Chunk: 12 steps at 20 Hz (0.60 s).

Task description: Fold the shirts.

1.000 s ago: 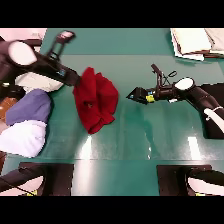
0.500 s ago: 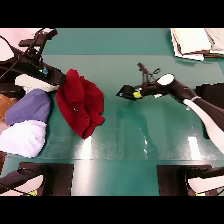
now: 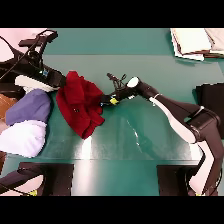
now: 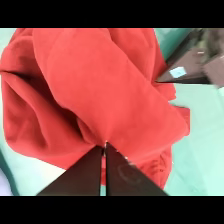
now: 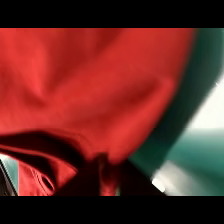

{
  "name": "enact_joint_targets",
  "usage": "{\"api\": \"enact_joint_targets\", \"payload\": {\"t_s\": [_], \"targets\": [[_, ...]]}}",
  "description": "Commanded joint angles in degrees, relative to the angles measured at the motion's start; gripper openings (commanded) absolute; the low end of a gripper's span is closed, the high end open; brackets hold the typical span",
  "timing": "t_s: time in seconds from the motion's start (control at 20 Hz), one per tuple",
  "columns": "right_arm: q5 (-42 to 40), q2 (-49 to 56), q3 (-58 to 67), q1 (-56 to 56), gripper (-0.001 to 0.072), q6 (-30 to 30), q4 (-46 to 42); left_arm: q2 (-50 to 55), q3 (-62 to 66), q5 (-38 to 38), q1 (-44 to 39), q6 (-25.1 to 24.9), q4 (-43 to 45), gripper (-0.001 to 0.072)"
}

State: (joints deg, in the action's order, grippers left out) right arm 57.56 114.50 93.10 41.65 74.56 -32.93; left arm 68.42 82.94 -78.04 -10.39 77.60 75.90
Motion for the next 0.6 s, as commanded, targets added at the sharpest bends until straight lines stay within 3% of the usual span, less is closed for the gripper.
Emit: {"api": "enact_joint_targets", "payload": {"t_s": [0.0,0.15,0.35,0.55], "targets": [[0.74,2.27,4.79,0.83,0.0015,0.66,-1.29,-0.09,-0.02,-0.04,-0.02,-0.15,-2.49,0.0026],[3.63,-2.43,5.31,-1.62,0.0014,7.96,-15.26,-1.27,-0.02,-0.5,-0.02,-2.49,-6.71,0.0025],[15.61,-13.62,4.04,-7.69,0.0014,12.63,-39.5,-2.19,-0.07,-2.69,-0.02,-4.63,-9.49,0.0025],[17.03,-27.65,-6.34,-14.49,0.0014,13.97,-41.81,-2.12,-3.45,-0.31,-0.04,-7.52,-14.1,0.0025]]}}
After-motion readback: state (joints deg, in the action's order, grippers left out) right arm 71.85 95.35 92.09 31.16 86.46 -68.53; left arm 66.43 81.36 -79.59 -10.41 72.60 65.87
